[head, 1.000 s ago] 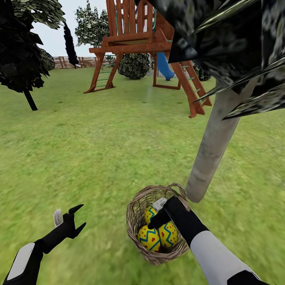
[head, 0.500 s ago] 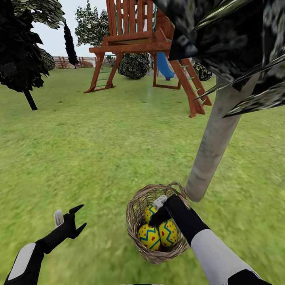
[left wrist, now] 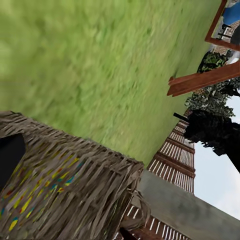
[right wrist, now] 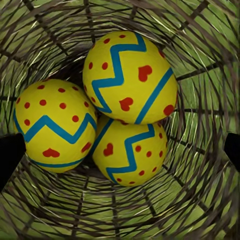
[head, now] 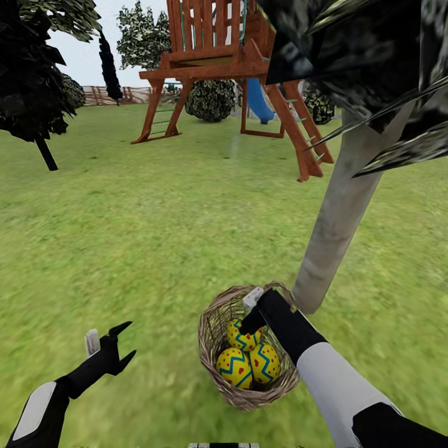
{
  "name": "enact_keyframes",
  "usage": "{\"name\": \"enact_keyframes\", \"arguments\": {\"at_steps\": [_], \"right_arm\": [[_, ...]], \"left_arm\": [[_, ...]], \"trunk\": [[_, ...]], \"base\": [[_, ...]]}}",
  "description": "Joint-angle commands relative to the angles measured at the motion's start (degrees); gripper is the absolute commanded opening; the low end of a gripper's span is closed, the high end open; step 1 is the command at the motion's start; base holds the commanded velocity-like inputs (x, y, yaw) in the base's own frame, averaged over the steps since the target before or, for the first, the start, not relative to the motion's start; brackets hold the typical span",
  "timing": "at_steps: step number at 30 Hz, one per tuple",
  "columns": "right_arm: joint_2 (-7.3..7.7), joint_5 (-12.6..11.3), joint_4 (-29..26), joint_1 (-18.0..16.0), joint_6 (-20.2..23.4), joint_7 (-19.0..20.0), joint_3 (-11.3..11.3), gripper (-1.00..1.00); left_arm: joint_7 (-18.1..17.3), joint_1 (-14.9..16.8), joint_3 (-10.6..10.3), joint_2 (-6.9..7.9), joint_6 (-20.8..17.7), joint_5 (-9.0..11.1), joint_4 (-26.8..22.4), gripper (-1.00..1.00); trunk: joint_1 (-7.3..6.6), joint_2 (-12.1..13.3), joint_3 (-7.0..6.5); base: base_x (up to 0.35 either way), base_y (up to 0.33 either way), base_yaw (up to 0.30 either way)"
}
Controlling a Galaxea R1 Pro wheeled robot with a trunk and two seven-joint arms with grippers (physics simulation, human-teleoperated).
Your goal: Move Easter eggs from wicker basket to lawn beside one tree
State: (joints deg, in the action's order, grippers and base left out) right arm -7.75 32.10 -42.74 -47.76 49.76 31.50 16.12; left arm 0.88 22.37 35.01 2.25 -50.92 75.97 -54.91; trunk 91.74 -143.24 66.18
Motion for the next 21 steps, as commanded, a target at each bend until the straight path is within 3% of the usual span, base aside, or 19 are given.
{"name": "enact_keyframes", "arguments": {"at_steps": [1, 4, 9, 12, 21], "right_arm": [[-0.01, 0.9, 0.0, -0.1, 0.1, 0.5, 0.1, 1.00], [-0.07, 1.7, 0.2, -0.1, 0.1, 0.5, 0.5, 1.00], [0.02, 2.1, 0.4, -0.1, 0.2, 0.2, 3.4, 1.00], [0.14, 2.0, 0.3, -0.1, 0.1, 0.1, 3.8, 1.00], [0.07, 1.9, -0.3, -0.1, 0.1, 0.2, 3.9, 1.00]], "left_arm": [[0.1, 0.0, 0.1, -0.01, -0.3, 0.1, 0.0, 1.00], [0.0, 0.0, 0.5, 0.48, -0.4, 0.5, 0.0, 1.00], [-1.2, 0.0, 0.9, 2.44, -0.5, 0.8, 0.3, 1.00], [-2.3, 0.0, 0.9, 2.74, -0.5, 0.8, 0.5, 1.00], [-2.7, 0.0, 0.9, 2.93, -0.5, 0.8, 0.5, 1.00]], "trunk": [[0.01, 0.0, 0.28], [0.09, -0.1, 0.94], [0.22, -0.1, 2.05], [0.30, -0.2, 2.71], [0.30, -0.2, 2.71]], "base": [[0.000, 0.000, 0.000], [0.000, 0.000, 0.000], [0.000, 0.000, 0.000], [0.000, 0.000, 0.000], [0.000, 0.000, 0.000]]}}
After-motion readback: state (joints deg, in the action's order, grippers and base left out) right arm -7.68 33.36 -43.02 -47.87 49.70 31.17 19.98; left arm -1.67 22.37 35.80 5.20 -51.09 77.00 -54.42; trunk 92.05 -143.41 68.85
